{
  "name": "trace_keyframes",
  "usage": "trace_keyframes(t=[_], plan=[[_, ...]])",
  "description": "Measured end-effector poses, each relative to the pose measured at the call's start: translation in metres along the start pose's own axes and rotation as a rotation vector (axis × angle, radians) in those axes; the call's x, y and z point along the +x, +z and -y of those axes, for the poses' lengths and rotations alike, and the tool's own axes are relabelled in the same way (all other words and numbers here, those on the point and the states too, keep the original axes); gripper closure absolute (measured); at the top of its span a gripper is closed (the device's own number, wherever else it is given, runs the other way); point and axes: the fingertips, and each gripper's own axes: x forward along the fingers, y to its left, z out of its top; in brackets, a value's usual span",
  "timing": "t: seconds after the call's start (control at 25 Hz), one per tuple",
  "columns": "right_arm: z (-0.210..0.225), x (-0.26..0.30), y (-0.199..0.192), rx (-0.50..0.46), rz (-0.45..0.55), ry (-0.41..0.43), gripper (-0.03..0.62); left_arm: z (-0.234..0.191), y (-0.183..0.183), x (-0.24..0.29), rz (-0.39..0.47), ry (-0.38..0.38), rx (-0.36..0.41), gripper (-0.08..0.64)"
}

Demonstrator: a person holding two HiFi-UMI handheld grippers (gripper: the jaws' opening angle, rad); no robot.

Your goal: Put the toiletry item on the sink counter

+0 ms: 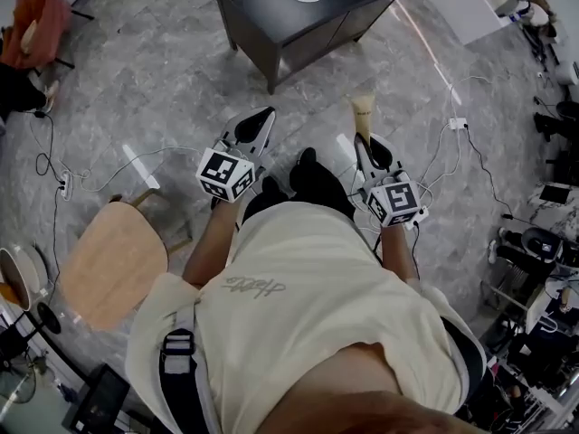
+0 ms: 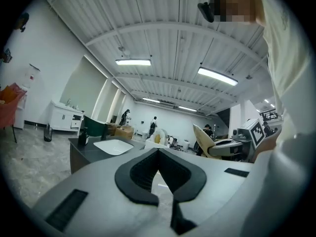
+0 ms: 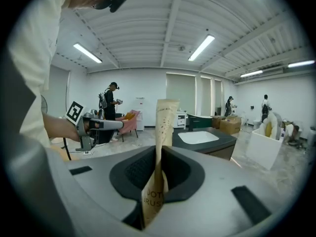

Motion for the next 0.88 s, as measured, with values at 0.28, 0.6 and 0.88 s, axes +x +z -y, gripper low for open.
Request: trace_keyframes(t=[0.28,0.6,0.88], plan=[[0.027,0.042,-0.011,0.039,-0.011,0.054,0.562,-0.014,-0.014,0.034,-0.059,0.019,-0.023,0.557],[0.087,0.114,0.014,0.06,0.039,0.143,0.562,-0.05,0.009,0.098,-0.097,0.063,0.017,0.557],[0.143,0.161,0.024,0.049,0.041,0.233,0.563,-0.056,0.028,0.172,-0.106,0.086,0.012,0.557]])
